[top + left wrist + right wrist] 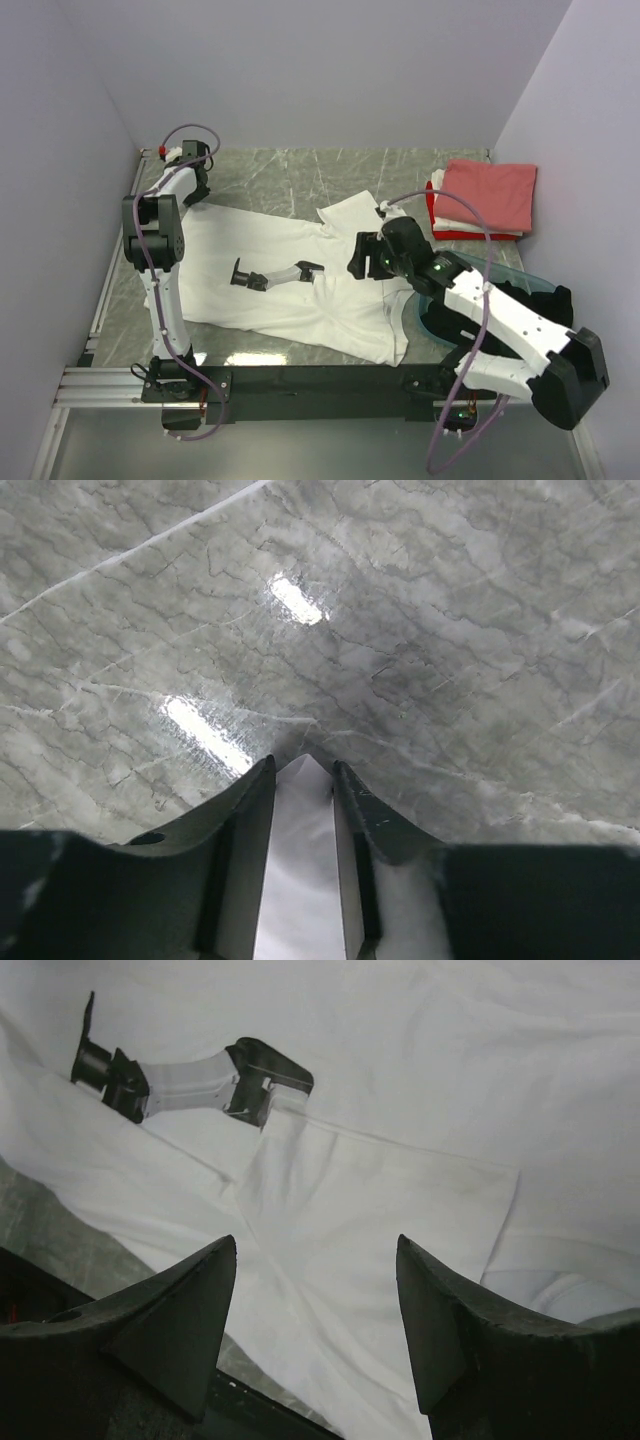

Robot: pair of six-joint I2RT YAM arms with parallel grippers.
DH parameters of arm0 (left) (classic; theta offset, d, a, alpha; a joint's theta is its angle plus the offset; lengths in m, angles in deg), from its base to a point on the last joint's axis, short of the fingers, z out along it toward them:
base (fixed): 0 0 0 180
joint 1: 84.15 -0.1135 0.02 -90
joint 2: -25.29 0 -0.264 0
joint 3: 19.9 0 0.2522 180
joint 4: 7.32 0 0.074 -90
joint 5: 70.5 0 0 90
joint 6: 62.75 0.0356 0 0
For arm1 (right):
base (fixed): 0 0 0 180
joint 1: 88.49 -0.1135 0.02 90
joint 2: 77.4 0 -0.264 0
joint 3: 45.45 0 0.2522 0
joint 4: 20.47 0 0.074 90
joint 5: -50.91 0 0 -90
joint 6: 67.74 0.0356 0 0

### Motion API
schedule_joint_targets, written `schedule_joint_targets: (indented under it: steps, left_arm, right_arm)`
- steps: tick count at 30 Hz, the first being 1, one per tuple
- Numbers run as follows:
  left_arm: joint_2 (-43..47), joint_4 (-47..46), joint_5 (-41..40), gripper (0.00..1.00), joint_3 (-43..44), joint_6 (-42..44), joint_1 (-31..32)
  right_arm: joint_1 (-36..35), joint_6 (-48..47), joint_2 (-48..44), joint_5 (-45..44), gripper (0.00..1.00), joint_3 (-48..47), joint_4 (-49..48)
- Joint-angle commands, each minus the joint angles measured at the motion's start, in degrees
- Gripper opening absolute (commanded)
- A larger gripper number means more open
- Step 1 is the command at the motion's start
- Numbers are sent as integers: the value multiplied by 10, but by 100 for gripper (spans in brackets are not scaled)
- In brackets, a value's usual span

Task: Fold and stack the t-shirts
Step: Fold the tshirt

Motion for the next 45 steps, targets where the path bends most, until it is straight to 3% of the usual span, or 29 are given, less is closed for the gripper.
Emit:
schedule_joint_targets:
  steps: [1,7,14,27,33,45]
  left_arm:
    - [-11,6,0,35,12,9,-4]
    - [-8,1,16,25,8,7,-4]
    - [1,-8,38,1,-2,0,-4]
    - [49,-43,93,0,-51,-12,0]
    - [66,-57,98,1,-79,-11,2]
    - [84,-76,107,1,-108,-8,5]
  right_arm:
    - [21,-22,46,6,72,-38,-21]
    - [78,-53,164,10,72,-130,-15]
    - [138,-80,342,-13,72,-294,36]
    - [197,-102,674,-54,70,-685,173]
    - [214,-99,755,-53,69,-771,207]
    - [222,-90,804,-57,69,-808,211]
